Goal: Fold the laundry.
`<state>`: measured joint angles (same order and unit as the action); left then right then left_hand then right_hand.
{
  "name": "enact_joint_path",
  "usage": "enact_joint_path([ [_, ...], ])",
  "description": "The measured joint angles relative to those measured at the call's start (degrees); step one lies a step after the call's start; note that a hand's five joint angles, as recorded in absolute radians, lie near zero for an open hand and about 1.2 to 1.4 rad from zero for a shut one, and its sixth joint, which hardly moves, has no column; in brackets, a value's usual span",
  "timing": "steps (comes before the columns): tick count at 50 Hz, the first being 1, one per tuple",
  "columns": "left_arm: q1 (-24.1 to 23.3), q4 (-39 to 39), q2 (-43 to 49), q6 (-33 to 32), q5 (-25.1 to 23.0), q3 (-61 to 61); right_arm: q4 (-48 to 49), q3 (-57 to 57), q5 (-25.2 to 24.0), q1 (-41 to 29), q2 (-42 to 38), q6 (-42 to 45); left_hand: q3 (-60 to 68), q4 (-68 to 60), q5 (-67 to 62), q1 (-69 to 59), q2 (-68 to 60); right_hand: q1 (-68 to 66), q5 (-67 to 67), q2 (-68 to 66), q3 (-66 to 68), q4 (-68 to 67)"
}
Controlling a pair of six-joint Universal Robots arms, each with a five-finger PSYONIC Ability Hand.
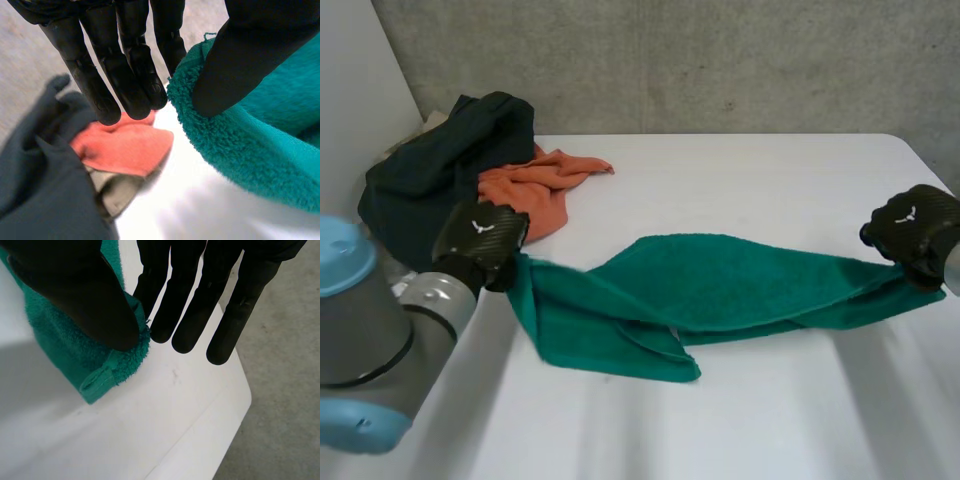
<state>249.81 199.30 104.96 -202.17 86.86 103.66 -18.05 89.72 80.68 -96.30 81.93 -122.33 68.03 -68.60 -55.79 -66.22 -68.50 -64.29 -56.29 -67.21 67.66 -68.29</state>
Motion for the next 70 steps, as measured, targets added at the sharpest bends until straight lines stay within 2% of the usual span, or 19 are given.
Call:
enact_joint_path([
  [5,0.29,1.5,8.02,-0.09,-0.34,-11.25,4.21,-11.0,2.98,-2.28,-8.97,-3.44,0.24,-0.03,-0.04,0.0,-0.11,0.0,0.0,0.0,0.37,-0.27],
  [10,0.26,7.86,10.74,-0.02,-0.3,-26.21,17.21,-25.25,7.45,-4.72,-14.39,-11.39,0.25,-0.22,0.0,0.0,-0.11,0.0,-0.54,0.0,0.38,-0.28],
  [17,0.91,19.7,8.32,0.41,0.22,-40.78,42.96,-33.15,9.52,-5.61,-13.49,-21.01,0.25,-0.22,0.0,0.0,-0.11,0.0,-1.06,0.0,0.38,-0.29],
  [22,1.98,23.13,5.84,0.74,0.43,-42.39,51.42,-31.38,9.01,-5.37,-11.43,-23.24,0.25,-0.22,0.0,0.0,-0.11,0.0,-1.35,0.0,0.38,-0.29],
  [26,2.8,22.58,4.48,1.64,0.32,-38.23,52.03,-27.54,7.77,-5.05,-10.89,-23.46,0.25,-0.22,0.0,0.0,-0.11,0.0,-1.35,0.0,0.38,-0.29],
  [31,4.25,21.46,2.13,3.26,-0.63,-25.99,50.96,-19.21,5.06,-4.69,-10.78,-23.29,0.25,-0.22,0.0,0.0,-0.11,0.0,-1.35,0.0,0.38,-0.3],
  [38,4.76,21.67,-0.19,3.33,-5.6,-4.86,45.58,-3.07,-0.93,-1.7,-10.75,-23.03,0.24,-0.23,0.0,0.0,-0.11,0.0,-1.35,0.0,0.38,-0.31],
  [42,4.72,21.81,0.07,1.47,-8.87,4.52,41.86,5.38,-4.89,-0.31,-10.81,-22.64,0.25,-0.23,-0.05,0.0,-0.12,0.0,-1.35,0.0,0.38,-0.31],
  [46,4.9,21.36,1.4,-3.31,-10.52,11.06,39.14,12.53,-7.76,0.21,-11.0,-22.16,0.25,-0.23,-0.05,0.0,-0.13,0.0,-1.35,0.0,0.38,-0.3],
  [49,5.34,20.22,1.7,-7.51,-10.58,13.25,38.38,14.81,-8.34,0.2,-11.07,-22.04,-2.92,2.26,2.02,2.79,3.06,0.0,-1.35,0.0,0.38,-0.31],
  [50,5.5,19.7,1.36,-8.47,-10.55,13.55,38.1,15.5,-8.41,0.19,-11.05,-22.01,-12.07,12.46,12.01,14.11,13.46,0.0,-1.35,0.0,0.38,-0.31],
  [51,5.72,18.98,0.8,-9.5,-10.47,13.84,37.94,15.82,-8.38,0.18,-11.03,-22.01,-13.23,13.64,13.18,15.45,13.46,0.0,-1.35,0.0,0.38,-0.31],
  [53,6.1,16.82,-1.34,-11.16,-10.28,14.21,37.49,16.23,-8.21,0.14,-10.95,-22.04,-32.67,33.68,31.52,34.11,33.29,0.0,-1.35,0.0,0.38,-0.31],
  [56,6.13,13.89,-4.52,-11.73,-10.16,14.32,36.98,16.3,-7.95,0.11,-10.82,-22.21,-41.51,42.75,39.93,40.27,41.93,0.0,-1.35,0.0,0.38,-0.31],
  [59,5.52,10.54,-8.12,-10.55,-10.12,14.3,36.45,16.29,-7.79,0.08,-10.67,-22.55,-43.51,44.83,42.04,41.36,43.91,0.0,-1.35,0.0,0.38,-0.31],
  [64,2.96,6.5,-12.17,-4.94,-10.07,13.73,35.81,16.32,-7.71,0.06,-10.49,-22.93,-43.58,44.96,42.06,41.37,44.05,0.0,-1.35,0.0,0.38,-0.31],
  [70,1.09,5.61,-9.93,0.71,-9.68,11.85,35.61,16.35,-7.71,0.1,-10.47,-23.13,-43.58,44.96,42.06,41.37,44.05,0.0,-1.35,0.0,0.38,-0.31],
])
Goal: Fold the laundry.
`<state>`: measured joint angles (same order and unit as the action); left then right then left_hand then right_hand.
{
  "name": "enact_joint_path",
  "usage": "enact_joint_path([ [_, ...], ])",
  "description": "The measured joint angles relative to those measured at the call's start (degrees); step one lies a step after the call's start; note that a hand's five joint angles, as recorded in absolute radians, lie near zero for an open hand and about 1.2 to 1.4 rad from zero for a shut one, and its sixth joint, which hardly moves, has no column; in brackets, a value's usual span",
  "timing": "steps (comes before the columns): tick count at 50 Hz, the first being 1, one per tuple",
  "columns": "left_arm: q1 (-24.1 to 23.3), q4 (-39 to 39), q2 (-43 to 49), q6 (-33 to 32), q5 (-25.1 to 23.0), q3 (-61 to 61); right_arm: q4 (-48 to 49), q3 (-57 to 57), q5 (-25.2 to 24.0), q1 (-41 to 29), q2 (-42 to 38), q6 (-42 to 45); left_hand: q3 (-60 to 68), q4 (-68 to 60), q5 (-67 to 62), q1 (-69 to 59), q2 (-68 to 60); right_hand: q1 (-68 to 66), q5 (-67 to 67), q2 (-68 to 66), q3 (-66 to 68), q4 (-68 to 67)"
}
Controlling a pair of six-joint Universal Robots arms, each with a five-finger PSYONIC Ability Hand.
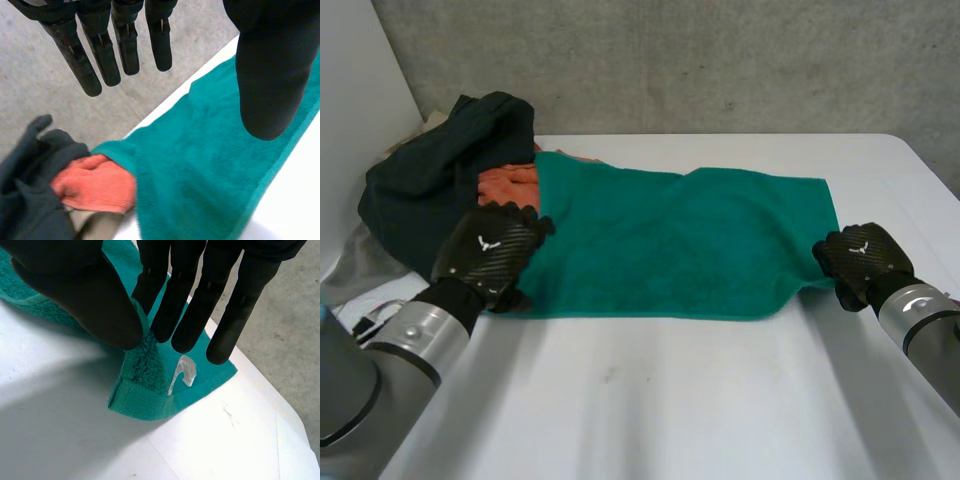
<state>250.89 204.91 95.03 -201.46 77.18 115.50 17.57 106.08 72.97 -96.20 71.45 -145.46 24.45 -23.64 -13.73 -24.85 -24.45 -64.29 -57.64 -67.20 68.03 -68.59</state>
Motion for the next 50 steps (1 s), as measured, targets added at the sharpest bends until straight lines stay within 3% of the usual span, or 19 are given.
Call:
enact_joint_path([
  [7,0.36,0.15,10.3,0.69,2.46,-4.93,-1.12,-0.45,0.05,0.16,0.03,-0.07,1.42,-2.13,-2.31,-0.48,-1.33,0.0,0.0,0.0,0.0,0.0],
  [12,3.52,-0.5,16.27,-2.16,4.16,-8.24,-2.61,-1.15,0.06,0.82,0.01,-0.03,2.84,-3.92,-3.85,-1.88,-2.63,0.0,0.0,0.0,0.0,0.0],
  [21,8.62,-1.67,20.17,-9.19,4.28,-9.91,-3.25,-1.54,-0.09,2.05,-0.01,0.01,2.84,-3.91,-3.82,-1.87,-2.63,0.0,0.0,0.0,0.0,0.0],
  [30,10.26,-1.72,23.0,-10.95,3.99,-11.53,-3.17,-1.74,-0.16,2.17,-0.08,0.01,3.08,-4.12,-4.23,-2.15,-2.99,0.0,0.0,0.0,0.0,0.0],
  [37,10.37,-1.6,24.98,-10.69,2.8,-13.3,-3.1,-1.71,-0.16,2.04,-0.09,0.0,14.43,-14.93,-14.8,-15.07,-14.38,0.0,0.0,0.0,0.0,0.0],
  [38,10.33,-1.55,25.51,-10.59,1.94,-13.84,-3.08,-1.69,-0.15,2.01,-0.09,0.0,22.94,-23.88,-23.48,-23.38,-23.04,0.0,0.0,0.0,0.0,0.0],
  [43,10.23,-1.56,26.97,-10.38,-0.83,-15.2,-3.09,-1.71,-0.06,2.05,-0.09,0.02,32.34,-33.44,-32.93,-32.09,-32.49,0.0,0.0,0.0,0.0,0.0],
  [44,10.22,-1.58,27.24,-10.36,-1.29,-15.43,-3.1,-1.73,-0.03,2.08,-0.09,0.04,39.14,-39.98,-39.49,-38.8,-39.41,0.0,0.0,0.0,0.0,0.0],
  [50,10.17,-1.85,27.58,-10.5,-2.64,-16.06,-3.67,-2.06,-0.01,2.17,0.14,0.59,43.59,-44.92,-42.88,-40.3,-43.91,0.0,0.0,0.0,0.0,0.0],
])
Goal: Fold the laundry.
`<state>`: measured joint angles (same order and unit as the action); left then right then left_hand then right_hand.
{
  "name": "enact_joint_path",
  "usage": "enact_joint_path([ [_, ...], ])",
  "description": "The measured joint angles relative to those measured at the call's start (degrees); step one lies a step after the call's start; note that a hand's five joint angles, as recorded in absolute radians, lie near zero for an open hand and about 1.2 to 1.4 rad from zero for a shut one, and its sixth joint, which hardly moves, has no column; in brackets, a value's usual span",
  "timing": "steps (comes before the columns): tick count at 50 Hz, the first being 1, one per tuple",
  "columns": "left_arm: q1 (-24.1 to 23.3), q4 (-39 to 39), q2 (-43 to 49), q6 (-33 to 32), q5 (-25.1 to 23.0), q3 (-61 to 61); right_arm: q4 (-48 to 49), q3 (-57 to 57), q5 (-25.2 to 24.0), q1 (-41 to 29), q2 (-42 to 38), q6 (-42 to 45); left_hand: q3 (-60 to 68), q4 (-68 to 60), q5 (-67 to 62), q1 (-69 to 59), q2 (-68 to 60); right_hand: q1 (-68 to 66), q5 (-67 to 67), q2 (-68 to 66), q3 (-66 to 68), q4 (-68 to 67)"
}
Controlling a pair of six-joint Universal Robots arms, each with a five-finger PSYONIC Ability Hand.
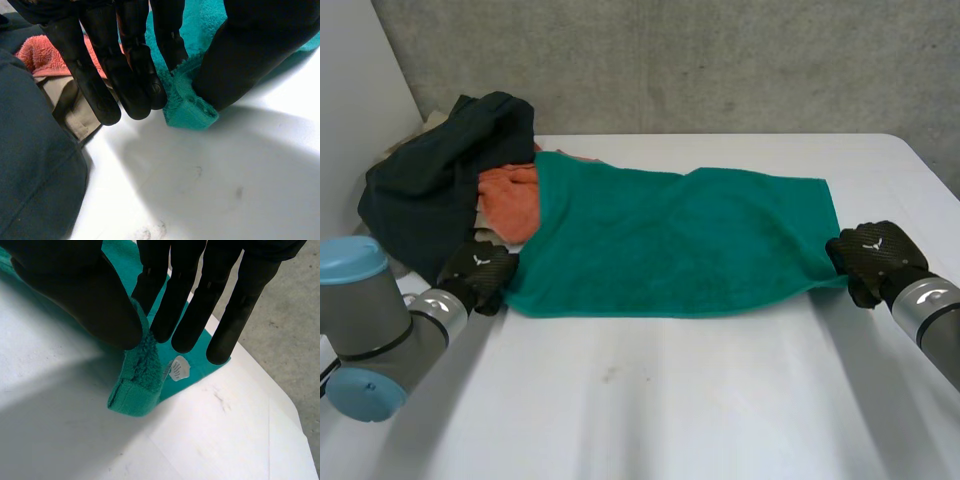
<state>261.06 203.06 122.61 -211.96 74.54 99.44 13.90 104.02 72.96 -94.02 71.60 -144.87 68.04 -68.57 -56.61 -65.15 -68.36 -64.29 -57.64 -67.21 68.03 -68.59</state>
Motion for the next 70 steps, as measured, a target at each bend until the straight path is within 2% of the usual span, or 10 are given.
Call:
enact_joint_path([
  [8,-0.42,-5.46,-12.98,-1.05,0.7,4.2,-11.15,-2.09,-0.34,0.2,5.26,7.85,0.0,0.0,0.0,0.0,-0.01,0.0,0.0,0.0,0.0,0.0],
  [12,-0.68,-14.26,-23.65,-4.56,1.21,8.18,-21.5,-2.94,-0.21,1.37,9.04,17.61,0.0,-0.01,0.0,0.0,-0.02,0.0,0.0,0.0,0.0,0.0],
  [19,-0.7,-38.22,-35.53,-21.67,3.12,15.5,-41.86,-1.19,2.22,7.37,14.17,38.54,0.16,-0.03,0.0,0.0,-0.09,0.0,0.0,0.0,0.0,0.0],
  [23,-0.72,-42.59,-36.74,-27.18,3.94,17.87,-45.55,-0.51,2.64,9.4,14.64,42.22,0.21,-0.04,0.0,0.0,-0.14,0.0,0.0,0.0,0.0,0.0],
  [31,-1.5,-33.92,-31.44,-26.36,4.52,16.46,-40.84,-1.48,2.96,9.92,10.2,41.11,0.22,-0.04,0.0,0.0,-0.14,0.0,-0.01,0.0,0.0,0.0],
  [45,-9.94,-13.37,-4.96,-16.82,10.63,-9.0,-12.4,-14.75,5.55,2.35,-7.24,27.81,0.22,-0.05,-0.6,0.0,-0.15,0.0,-1.09,0.0,0.0,0.0],
  [52,-12.08,-8.63,6.38,-16.82,17.23,-23.11,-3.26,-23.71,8.62,-1.07,-16.95,27.47,0.22,-0.07,-0.6,0.0,-0.15,0.0,-1.1,0.0,0.0,0.0],
  [60,-13.12,-8.02,16.44,-17.29,18.97,-35.96,2.98,-34.2,10.34,-2.77,-27.18,27.81,0.02,-0.07,-0.43,0.56,0.03,4.29,3.63,5.32,-5.56,5.75],
  [66,-14.17,-7.97,19.32,-16.9,18.43,-39.72,9.01,-37.84,11.53,-3.2,-30.96,27.41,-50.9,52.0,49.93,53.27,51.93,50.37,53.06,52.83,-52.88,53.68],
  [70,-16.14,-7.82,18.13,-16.19,18.09,-39.34,10.15,-37.6,13.96,-3.65,-29.53,25.13,-56.08,56.89,53.86,54.2,56.4,51.6,55.18,55.14,-56.23,56.99],
])
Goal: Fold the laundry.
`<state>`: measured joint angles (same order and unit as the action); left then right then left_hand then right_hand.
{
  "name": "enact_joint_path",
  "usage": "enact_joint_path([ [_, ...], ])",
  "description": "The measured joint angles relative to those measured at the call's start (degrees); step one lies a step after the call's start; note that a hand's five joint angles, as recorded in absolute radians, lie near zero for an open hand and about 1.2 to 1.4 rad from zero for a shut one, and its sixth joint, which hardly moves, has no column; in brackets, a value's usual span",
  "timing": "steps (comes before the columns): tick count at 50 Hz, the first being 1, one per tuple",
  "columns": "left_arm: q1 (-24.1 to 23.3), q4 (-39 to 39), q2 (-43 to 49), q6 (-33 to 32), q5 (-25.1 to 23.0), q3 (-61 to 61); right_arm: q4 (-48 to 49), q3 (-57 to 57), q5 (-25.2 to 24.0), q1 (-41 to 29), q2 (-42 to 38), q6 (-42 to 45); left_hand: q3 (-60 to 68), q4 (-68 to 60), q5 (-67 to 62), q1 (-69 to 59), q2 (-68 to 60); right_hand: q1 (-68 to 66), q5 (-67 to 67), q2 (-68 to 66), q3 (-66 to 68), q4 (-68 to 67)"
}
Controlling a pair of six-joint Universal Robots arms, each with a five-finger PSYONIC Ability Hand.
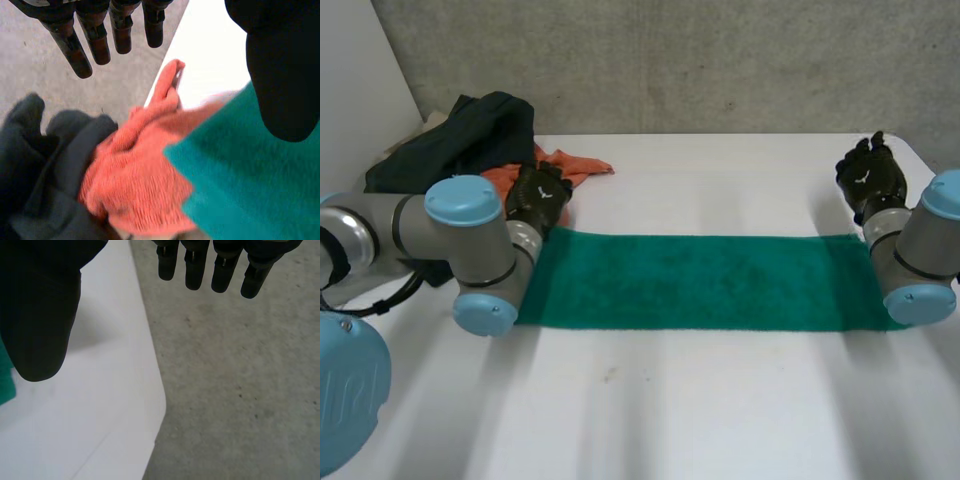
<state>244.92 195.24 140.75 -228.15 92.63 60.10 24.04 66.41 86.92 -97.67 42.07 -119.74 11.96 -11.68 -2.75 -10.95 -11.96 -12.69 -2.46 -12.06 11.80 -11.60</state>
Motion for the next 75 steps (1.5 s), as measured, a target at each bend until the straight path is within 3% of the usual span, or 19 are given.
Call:
enact_joint_path([
  [6,-1.4,-0.07,-7.22,2.2,-0.09,5.06,-8.62,3.96,-0.12,0.64,8.3,-8.71,0.0,0.0,0.0,0.0,0.0,0.0,0.0,0.0,0.0,0.01],
  [10,-1.38,-0.16,-14.56,6.07,-0.21,11.99,-20.48,8.8,-6.97,4.42,15.96,-16.72,0.0,0.0,0.0,0.0,0.0,-1.07,-1.61,-1.07,1.95,-2.15],
  [15,-1.13,0.11,-22.03,12.93,-0.78,21.23,-32.22,15.54,-17.3,11.33,21.07,-21.82,0.0,0.0,0.0,0.0,0.0,-12.02,-12.58,-12.28,12.86,-13.03],
  [22,-1.01,0.48,-26.24,20.56,-3.98,29.24,-33.56,23.58,-23.67,17.67,22.18,-22.04,0.0,0.0,0.0,0.0,0.0,-17.5,-18.07,-17.91,18.44,-18.8],
  [32,-0.65,2.31,-26.02,22.48,-6.3,32.57,-20.92,29.97,-23.79,19.1,20.46,-19.88,0.0,0.0,0.0,0.0,0.0,-23.18,-23.36,-23.44,24.04,-24.19],
  [34,-0.61,2.86,-25.94,22.42,-6.29,32.84,-19.5,30.09,-23.63,18.99,19.62,-19.63,0.0,0.0,0.0,0.0,0.0,-28.14,-27.82,-28.66,28.61,-28.74],
  [38,-0.56,3.92,-25.91,22.28,-6.2,33.39,-16.42,30.26,-22.87,19.11,18.24,-19.59,0.0,0.0,0.0,0.0,0.0,-50.97,-52.51,-53.88,53.71,-54.0],
  [46,-0.34,4.52,-27.96,22.22,-6.01,34.52,-8.13,32.57,-18.8,23.06,23.76,-19.39,0.0,0.0,0.0,0.0,0.0,-51.06,-53.45,-55.07,55.91,-56.74],
  [56,0.54,4.46,-32.76,22.27,-6.05,36.76,-9.36,28.54,-15.79,26.78,28.06,-12.61,0.0,0.0,0.0,0.0,0.0,-51.06,-53.83,-55.07,55.91,-56.78],
  [59,1.09,4.44,-34.03,22.3,-6.06,37.62,-9.19,26.8,-15.88,22.97,27.69,-9.02,0.0,0.0,0.0,0.0,0.0,-51.06,-53.82,-55.07,55.92,-56.79],
  [65,2.1,4.44,-36.12,22.44,-6.03,38.87,-4.95,24.81,-18.17,7.87,27.24,-6.16,0.0,0.0,0.0,0.0,0.0,-51.06,-54.13,-55.07,56.3,-56.98],
  [66,2.33,4.44,-36.78,22.59,-6.02,39.18,-2.63,24.56,-19.41,2.13,27.18,-5.89,0.0,0.0,0.0,0.0,0.0,-51.06,-54.18,-55.07,56.3,-56.98],
  [75,2.52,4.4,-38.73,24.12,-6.0,40.64,5.38,22.19,-26.76,-22.82,20.4,-5.36,0.0,0.0,0.0,0.0,0.0,-51.06,-54.4,-55.07,56.29,-56.99],
])
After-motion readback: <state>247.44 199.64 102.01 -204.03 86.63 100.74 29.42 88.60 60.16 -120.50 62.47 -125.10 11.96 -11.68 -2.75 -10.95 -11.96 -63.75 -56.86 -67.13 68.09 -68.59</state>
